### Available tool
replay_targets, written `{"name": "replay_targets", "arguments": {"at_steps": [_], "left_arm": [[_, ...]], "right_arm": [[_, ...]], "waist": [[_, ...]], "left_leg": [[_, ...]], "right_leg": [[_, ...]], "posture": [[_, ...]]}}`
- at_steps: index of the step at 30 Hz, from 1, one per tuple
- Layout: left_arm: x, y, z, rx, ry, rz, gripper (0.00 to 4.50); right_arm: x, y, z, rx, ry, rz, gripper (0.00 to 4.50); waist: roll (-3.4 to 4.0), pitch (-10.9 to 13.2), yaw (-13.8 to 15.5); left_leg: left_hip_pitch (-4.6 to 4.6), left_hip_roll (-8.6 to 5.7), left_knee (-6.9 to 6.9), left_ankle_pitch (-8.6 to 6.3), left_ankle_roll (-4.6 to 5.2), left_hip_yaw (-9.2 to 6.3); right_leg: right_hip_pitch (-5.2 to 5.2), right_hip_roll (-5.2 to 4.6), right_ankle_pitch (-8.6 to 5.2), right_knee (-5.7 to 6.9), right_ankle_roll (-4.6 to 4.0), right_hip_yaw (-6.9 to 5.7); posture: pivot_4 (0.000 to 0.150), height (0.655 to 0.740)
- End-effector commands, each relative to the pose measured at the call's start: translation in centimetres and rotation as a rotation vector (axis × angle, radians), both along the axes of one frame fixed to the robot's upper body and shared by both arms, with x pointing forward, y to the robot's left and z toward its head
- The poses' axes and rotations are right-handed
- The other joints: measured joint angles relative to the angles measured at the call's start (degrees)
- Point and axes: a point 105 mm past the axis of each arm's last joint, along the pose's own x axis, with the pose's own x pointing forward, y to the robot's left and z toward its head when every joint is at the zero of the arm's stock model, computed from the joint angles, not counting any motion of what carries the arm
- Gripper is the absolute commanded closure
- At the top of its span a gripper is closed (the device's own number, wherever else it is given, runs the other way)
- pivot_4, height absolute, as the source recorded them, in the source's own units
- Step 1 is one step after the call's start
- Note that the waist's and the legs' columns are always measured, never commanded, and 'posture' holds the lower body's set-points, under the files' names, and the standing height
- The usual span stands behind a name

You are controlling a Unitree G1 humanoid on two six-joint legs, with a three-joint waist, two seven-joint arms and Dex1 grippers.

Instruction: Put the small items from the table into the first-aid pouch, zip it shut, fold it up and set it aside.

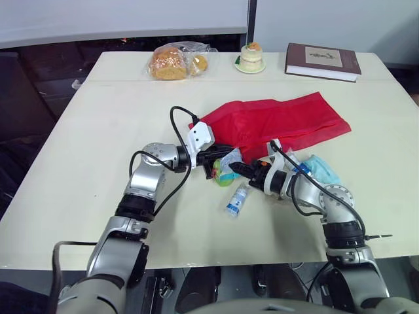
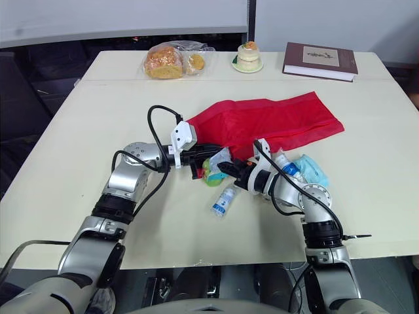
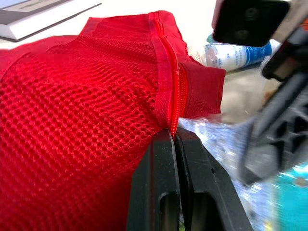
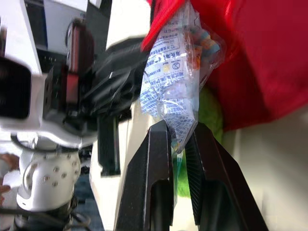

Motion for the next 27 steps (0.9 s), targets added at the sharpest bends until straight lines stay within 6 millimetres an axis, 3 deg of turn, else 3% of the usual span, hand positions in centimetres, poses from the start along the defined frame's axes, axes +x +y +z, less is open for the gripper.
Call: {"name": "replay_targets", "arguments": {"at_steps": [1, 9, 18, 27], "left_arm": [[-1.0, -1.4, 1.2, -0.025, -0.043, -0.073, 4.48], [-1.6, -1.6, 0.7, -0.025, -0.021, -0.075, 4.48], [-1.9, -2.1, 0.5, -0.035, -0.006, -0.070, 4.48], [-1.8, -1.8, 0.4, -0.053, 0.024, -0.040, 4.48]], "right_arm": [[1.2, -0.5, 1.1, 0.015, -0.027, -0.055, 4.50], [2.6, -0.3, 4.1, 0.139, -0.114, -0.132, 4.50], [3.8, 0.5, 5.9, 0.263, -0.140, -0.232, 4.50], [4.0, -0.6, 5.8, 0.323, -0.124, -0.327, 4.50]], "waist": [[0.00, 0.0, 0.0], [0.00, 0.0, 0.0], [0.01, 0.0, 0.0], [0.02, 0.0, 0.0]], "left_leg": [[0.00, 0.00, 0.00, 0.00, 0.00, 0.00], [-0.03, 0.00, -0.01, 0.00, 0.00, 0.01], [-0.04, 0.00, -0.01, 0.00, -0.01, 0.04], [-0.05, -0.02, -0.01, 0.00, -0.01, 0.04]], "right_leg": [[0.00, 0.00, 0.00, 0.01, 0.00, 0.00], [-0.07, 0.00, 0.00, 0.07, 0.00, 0.02], [-0.11, 0.00, 0.00, 0.12, 0.00, 0.04], [-0.12, -0.02, 0.00, 0.12, 0.00, 0.04]], "posture": [[0.150, 0.7289], [0.150, 0.7289], [0.150, 0.7289], [0.150, 0.7289]]}}
